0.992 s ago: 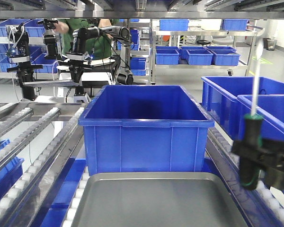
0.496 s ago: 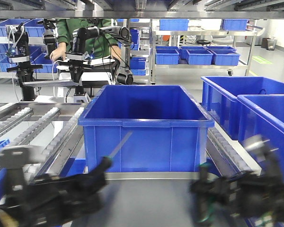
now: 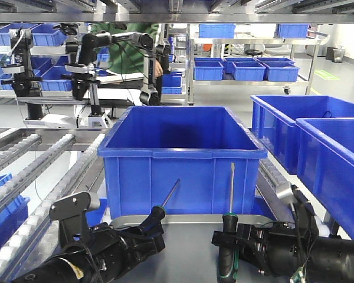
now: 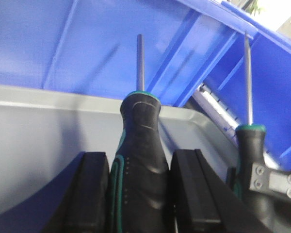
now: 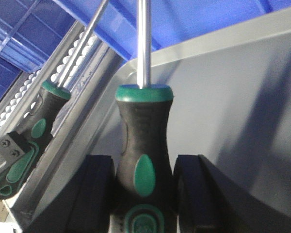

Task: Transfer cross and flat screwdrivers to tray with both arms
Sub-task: 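Lower both screwdrivers onto the grey tray and open both grippers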

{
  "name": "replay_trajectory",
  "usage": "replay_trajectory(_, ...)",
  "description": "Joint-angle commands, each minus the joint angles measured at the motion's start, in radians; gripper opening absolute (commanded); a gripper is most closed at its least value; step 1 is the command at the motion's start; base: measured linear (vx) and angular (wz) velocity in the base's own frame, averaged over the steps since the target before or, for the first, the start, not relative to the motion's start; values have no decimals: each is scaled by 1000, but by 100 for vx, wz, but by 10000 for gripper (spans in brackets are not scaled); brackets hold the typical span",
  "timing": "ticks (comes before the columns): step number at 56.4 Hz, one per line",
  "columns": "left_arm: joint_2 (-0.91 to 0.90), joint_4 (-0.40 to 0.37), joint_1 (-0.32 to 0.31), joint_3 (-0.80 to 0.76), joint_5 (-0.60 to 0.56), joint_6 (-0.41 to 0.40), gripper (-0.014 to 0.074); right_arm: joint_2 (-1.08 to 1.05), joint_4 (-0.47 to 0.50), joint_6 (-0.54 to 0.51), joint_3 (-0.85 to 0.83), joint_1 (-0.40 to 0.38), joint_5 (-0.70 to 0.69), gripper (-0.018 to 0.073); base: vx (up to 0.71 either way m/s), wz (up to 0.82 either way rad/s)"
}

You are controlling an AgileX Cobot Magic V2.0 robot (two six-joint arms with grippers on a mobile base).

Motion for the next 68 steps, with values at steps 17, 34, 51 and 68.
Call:
replay_trajectory(17,-29,8,-10,-37,-98,-17,195,-34,50,-16,-33,0,52,185,0,0)
replay_trajectory(34,-29,37,-16,-37,-23,-14,480,-34,50,-14,-33,0,92,577,0,0)
replay_trajectory(51,-44,88,-14,-37,-7,-9,502,-43,50,-18,-33,-1,110,576,0,0)
replay_trajectory(68,-229,87,-14,-37,192,154,181,-189,-46,29,-33,-19,102,35,0,0)
